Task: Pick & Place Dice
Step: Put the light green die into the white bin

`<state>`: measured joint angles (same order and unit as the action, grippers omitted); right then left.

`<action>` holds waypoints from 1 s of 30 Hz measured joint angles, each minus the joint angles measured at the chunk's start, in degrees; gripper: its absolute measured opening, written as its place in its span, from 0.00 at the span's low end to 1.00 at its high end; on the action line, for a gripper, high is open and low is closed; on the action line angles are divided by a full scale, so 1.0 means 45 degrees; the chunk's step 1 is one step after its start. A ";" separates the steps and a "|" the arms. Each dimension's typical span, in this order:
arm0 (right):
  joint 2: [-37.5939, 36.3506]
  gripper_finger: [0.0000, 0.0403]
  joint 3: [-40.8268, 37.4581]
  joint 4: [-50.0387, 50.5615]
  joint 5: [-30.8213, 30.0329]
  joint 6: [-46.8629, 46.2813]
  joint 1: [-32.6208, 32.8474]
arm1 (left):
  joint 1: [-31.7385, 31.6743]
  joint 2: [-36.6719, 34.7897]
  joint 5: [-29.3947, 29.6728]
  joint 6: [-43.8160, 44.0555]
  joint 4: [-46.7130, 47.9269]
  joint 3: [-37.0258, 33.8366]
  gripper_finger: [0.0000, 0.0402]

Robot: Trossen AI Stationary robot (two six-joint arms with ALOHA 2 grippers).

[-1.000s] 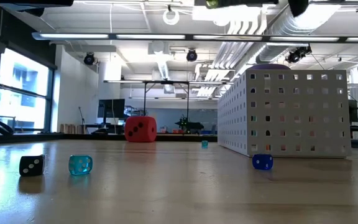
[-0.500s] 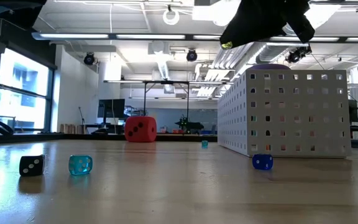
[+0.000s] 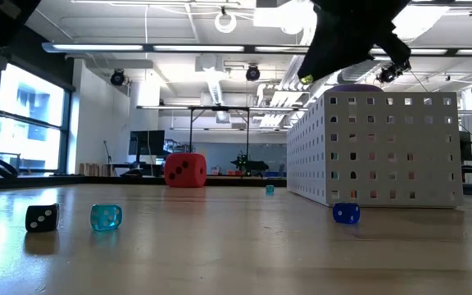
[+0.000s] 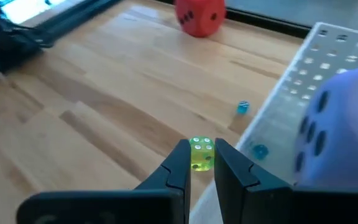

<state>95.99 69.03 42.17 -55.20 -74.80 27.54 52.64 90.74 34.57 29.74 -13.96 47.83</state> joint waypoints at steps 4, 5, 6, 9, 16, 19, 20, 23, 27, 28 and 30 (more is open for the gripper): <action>-0.0262 0.08 0.0002 0.0499 -0.0124 -0.0381 0.0019 | 0.0224 0.0000 -0.0005 0.0163 0.0001 0.0000 0.48; -0.0359 0.08 -0.0002 0.0813 -0.0035 -0.0575 0.0032 | 0.0275 0.0000 -0.0005 0.0164 0.0001 0.0000 0.48; -0.0469 0.08 -0.0016 0.1135 0.0152 -0.0814 0.0030 | 0.0313 0.0000 -0.0005 0.0164 -0.0001 0.0000 0.48; -0.0618 0.08 0.0006 0.1991 0.0753 -0.1730 -0.0101 | 0.0432 0.0000 -0.0005 0.0255 -0.0004 0.0000 0.48; -0.0633 0.10 -0.0018 0.2518 0.1985 -0.2333 -0.0745 | 0.0457 0.0000 -0.0014 0.0843 0.0002 0.0000 0.48; -0.0633 0.11 -0.0018 0.2483 0.2061 -0.2337 -0.0910 | 0.0457 0.0000 -0.0015 0.1114 0.0001 0.0000 0.48; -0.0633 0.11 -0.0018 0.2482 0.2069 -0.2337 -0.0928 | 0.0453 0.0000 -0.0011 0.1116 0.0006 0.0000 0.48; -0.0633 0.15 -0.0018 0.2441 0.2215 -0.2337 -0.0934 | 0.0453 0.0000 -0.0015 0.1261 0.0001 0.0000 0.48; -0.0633 0.20 -0.0018 0.2340 0.2404 -0.2337 -0.0939 | 0.0453 0.0000 -0.0044 0.1354 0.0006 0.0000 0.48; -0.0633 0.22 -0.0018 0.2316 0.2404 -0.2335 -0.0935 | 0.0453 0.0002 -0.0049 0.1359 0.0006 0.0000 0.48; -0.0633 0.25 -0.0018 0.2302 0.2398 -0.2334 -0.0934 | 0.0453 0.0000 -0.0083 0.1382 0.0005 0.0000 0.48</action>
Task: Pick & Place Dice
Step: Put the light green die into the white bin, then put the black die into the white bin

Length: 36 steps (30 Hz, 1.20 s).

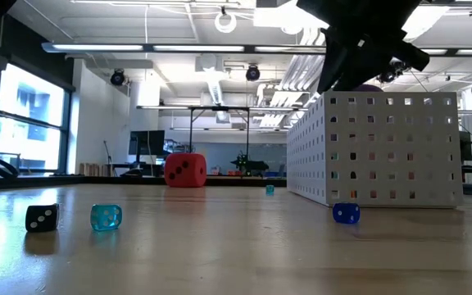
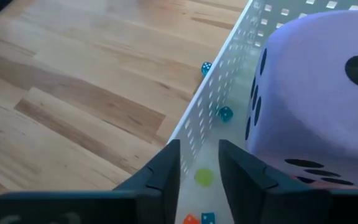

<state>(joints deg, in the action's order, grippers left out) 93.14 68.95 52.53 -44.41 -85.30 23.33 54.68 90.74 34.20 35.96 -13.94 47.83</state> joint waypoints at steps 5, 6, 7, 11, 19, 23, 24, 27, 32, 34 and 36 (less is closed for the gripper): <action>0.0000 0.36 0.0000 -0.0309 -0.0034 0.0651 0.0005 | 0.0000 0.0001 0.0000 0.0020 0.0001 0.0000 0.48; 0.0000 0.39 0.0000 -0.0481 -0.0102 0.0887 0.0005 | 0.0000 0.0000 0.0000 0.0019 0.0001 0.0000 0.48; 0.0000 0.41 0.0000 -0.0705 -0.0217 0.1141 0.0005 | 0.0000 0.0005 0.0000 0.0020 0.0001 0.0000 0.48; 0.0000 0.45 0.0000 -0.2240 -0.0943 0.2981 0.0116 | 0.0000 0.0005 0.0000 0.0016 0.0054 0.0000 0.48; 0.0000 0.41 0.0005 -1.0425 -0.1142 1.1585 0.1016 | -0.0131 0.0000 0.0097 0.0016 0.3299 -0.0010 0.48; 0.0000 0.37 0.0005 -1.2910 0.0187 1.4195 0.1631 | -0.0459 0.0062 0.0143 0.0365 0.4367 -0.0097 0.48; 0.0000 0.37 0.0005 -1.3167 0.0410 1.4471 0.1753 | -0.0571 0.0161 0.0151 0.0428 0.4295 -0.0097 0.48; 0.0000 0.35 0.0005 -1.3558 0.0656 1.5067 0.2014 | -0.0810 0.0566 0.0146 0.0409 0.4227 -0.0097 0.48; 0.0010 0.36 0.0005 -1.3534 0.0667 1.5253 0.2069 | -0.1037 0.1489 0.0106 0.0480 0.3633 -0.0097 0.48; 0.0010 0.36 0.0005 -1.3532 0.0662 1.5253 0.2059 | -0.1060 0.1642 0.0087 0.0484 0.3431 -0.0097 0.48; 0.0010 0.36 0.0005 -1.3522 0.0662 1.5253 0.2059 | -0.1069 0.1678 0.0114 0.0406 0.3309 -0.0097 0.48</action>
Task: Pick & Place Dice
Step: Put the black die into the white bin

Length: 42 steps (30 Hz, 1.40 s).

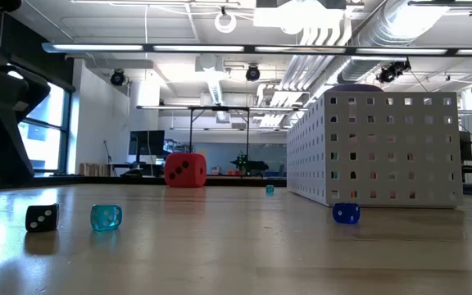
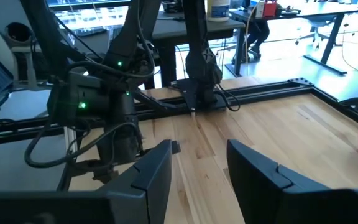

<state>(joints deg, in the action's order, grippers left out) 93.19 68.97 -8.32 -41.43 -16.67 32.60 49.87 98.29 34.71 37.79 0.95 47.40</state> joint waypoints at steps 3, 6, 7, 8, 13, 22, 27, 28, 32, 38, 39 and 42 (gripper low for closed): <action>0.0000 0.36 0.0000 -0.0022 0.0005 0.0071 0.0005 | -0.0011 -0.0002 0.0007 -0.0028 -0.0008 0.0000 0.48; 0.0000 0.36 0.0000 -0.0106 0.0010 0.0224 -0.0019 | -0.0145 -0.0002 0.0008 -0.0046 -0.0028 0.0000 0.48; 0.0000 0.36 0.0000 -0.0112 0.0010 0.0292 -0.0026 | -0.0201 -0.0002 0.0009 -0.0034 -0.0030 0.0000 0.48; 0.0000 0.36 0.0000 -0.0114 0.0011 0.0323 -0.0059 | -0.0255 -0.0002 0.0010 0.0013 -0.0030 0.0000 0.48; 0.0005 0.35 0.0000 -0.0110 0.0010 0.0103 -0.0087 | -0.0453 -0.0002 0.0012 0.0358 -0.0025 0.0000 0.48; 0.0005 0.31 0.0000 -0.0110 0.0264 -0.0737 -0.0078 | -0.0747 -0.0002 0.0011 0.1297 0.0263 0.0000 0.48; 0.0005 0.30 -0.0002 -0.0110 0.1343 -0.1048 -0.0078 | -0.0881 -0.0002 0.0012 0.2164 0.0262 0.0000 0.48; 0.0005 0.30 0.0000 -0.0110 0.1458 -0.1052 -0.0078 | -0.0843 -0.0002 0.0012 0.2247 0.0267 0.0000 0.48; 0.0005 0.30 -0.0005 -0.0120 0.1540 -0.1028 -0.0073 | -0.0484 -0.0002 0.0007 0.2285 0.0262 0.0000 0.48; 0.0005 0.30 -0.0005 -0.0404 0.1535 -0.0551 -0.0112 | -0.0194 0.0076 0.0044 0.2264 -0.0344 0.0005 0.48; 0.0009 0.30 -0.0005 -0.0405 0.1536 -0.0471 -0.0112 | -0.0172 0.0159 0.0168 0.2201 -0.0445 0.0005 0.48; 0.0010 0.30 -0.0005 -0.0562 0.1542 -0.0209 -0.0112 | -0.0053 0.0579 0.0527 0.2188 -0.0529 0.0005 0.48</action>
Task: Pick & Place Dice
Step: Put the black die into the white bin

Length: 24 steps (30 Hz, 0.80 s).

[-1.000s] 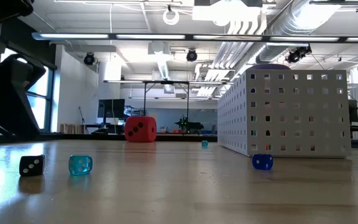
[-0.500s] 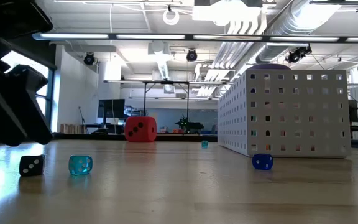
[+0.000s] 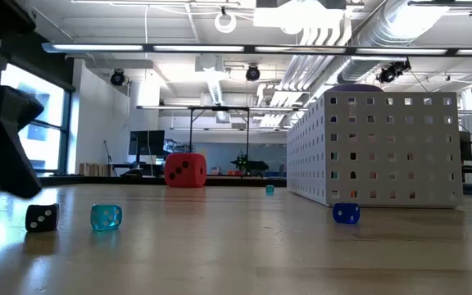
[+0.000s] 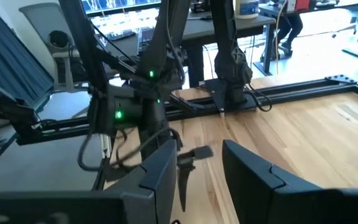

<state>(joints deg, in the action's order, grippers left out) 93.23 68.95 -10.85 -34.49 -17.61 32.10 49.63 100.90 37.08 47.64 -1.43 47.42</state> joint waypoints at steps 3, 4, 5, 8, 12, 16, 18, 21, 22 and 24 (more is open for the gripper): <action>0.0000 0.30 0.0000 -0.0054 0.0042 0.0107 0.0000 | -0.0005 0.0501 0.0148 -0.0003 0.0009 0.0000 0.48; 0.0000 0.30 0.0000 -0.0055 0.0044 0.0183 0.0000 | -0.0030 0.0634 0.0226 0.0006 -0.0037 0.0004 0.48; 0.0000 0.30 0.0000 -0.0075 0.0047 0.0210 0.0000 | -0.0055 0.0702 0.0312 0.0000 -0.0061 0.0011 0.48; 0.0000 0.30 0.0000 -0.0139 0.0047 0.0219 -0.0004 | -0.0053 0.0873 0.0556 0.0007 -0.0130 0.0029 0.48; 0.0000 0.30 0.0000 -0.0248 0.0042 0.0265 -0.0080 | -0.0063 0.0892 0.0606 0.0005 -0.0266 0.0029 0.48; 0.0000 0.30 0.0000 -0.0326 0.0056 0.0301 -0.0215 | -0.0083 0.0924 0.0710 0.0033 -0.0650 0.0004 0.48; 0.0000 0.30 0.0000 -0.0326 0.0056 0.0301 -0.0280 | -0.0087 0.0936 0.0794 0.0153 -0.0696 -0.0005 0.48; 0.0000 0.30 0.0000 -0.0340 0.0049 0.0305 -0.0343 | -0.0083 0.1117 0.1034 0.0679 -0.0790 -0.0001 0.48; 0.0000 0.30 0.0000 -0.0335 0.0047 0.0309 -0.0357 | -0.0075 0.1238 0.1166 0.0877 -0.0826 0.0011 0.48; 0.0000 0.30 0.0000 -0.0330 0.0096 0.0306 -0.0418 | -0.0061 0.1576 0.1413 0.1129 -0.1005 0.0036 0.48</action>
<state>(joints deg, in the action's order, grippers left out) 93.23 68.95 -12.34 -34.06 -16.23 30.22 49.35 107.99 43.44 52.72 -5.95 47.58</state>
